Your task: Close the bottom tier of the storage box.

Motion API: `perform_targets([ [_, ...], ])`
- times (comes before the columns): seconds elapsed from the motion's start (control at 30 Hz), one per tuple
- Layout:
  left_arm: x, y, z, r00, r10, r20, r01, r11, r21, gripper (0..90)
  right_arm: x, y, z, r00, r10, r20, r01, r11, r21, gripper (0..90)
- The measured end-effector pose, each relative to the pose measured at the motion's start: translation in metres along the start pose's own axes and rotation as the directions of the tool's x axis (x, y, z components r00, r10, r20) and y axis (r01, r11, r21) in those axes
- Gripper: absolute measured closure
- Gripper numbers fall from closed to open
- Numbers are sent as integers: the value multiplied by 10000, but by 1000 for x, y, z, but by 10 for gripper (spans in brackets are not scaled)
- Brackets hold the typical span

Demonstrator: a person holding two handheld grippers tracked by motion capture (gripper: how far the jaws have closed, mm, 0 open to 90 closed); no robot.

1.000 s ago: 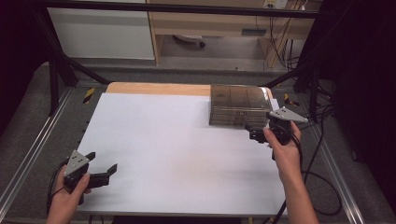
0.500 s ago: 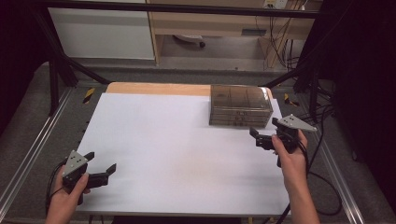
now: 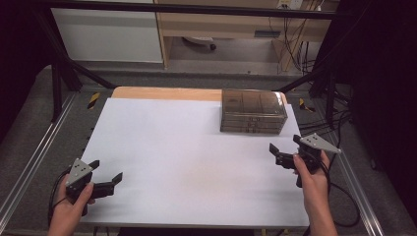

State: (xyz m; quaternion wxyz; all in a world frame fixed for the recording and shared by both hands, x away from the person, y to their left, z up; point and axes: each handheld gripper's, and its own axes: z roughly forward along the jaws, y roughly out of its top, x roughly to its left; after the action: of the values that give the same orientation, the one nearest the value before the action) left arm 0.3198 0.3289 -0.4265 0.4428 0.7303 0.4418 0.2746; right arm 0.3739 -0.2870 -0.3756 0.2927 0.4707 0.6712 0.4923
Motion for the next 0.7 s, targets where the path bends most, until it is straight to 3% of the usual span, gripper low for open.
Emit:
perform_targets([
  [0.3, 0, 0, 0, 10000, 10, 10, -10, 10000, 8, 45, 3, -15, -6, 9999, 156, -73, -155, 9998, 90, 34],
  [0.7, 0, 0, 0, 10000, 23, 29, -23, 10000, -6, 44, 13, -25, -8, 9995, 25, -306, -16, 9995, 306, 26],
])
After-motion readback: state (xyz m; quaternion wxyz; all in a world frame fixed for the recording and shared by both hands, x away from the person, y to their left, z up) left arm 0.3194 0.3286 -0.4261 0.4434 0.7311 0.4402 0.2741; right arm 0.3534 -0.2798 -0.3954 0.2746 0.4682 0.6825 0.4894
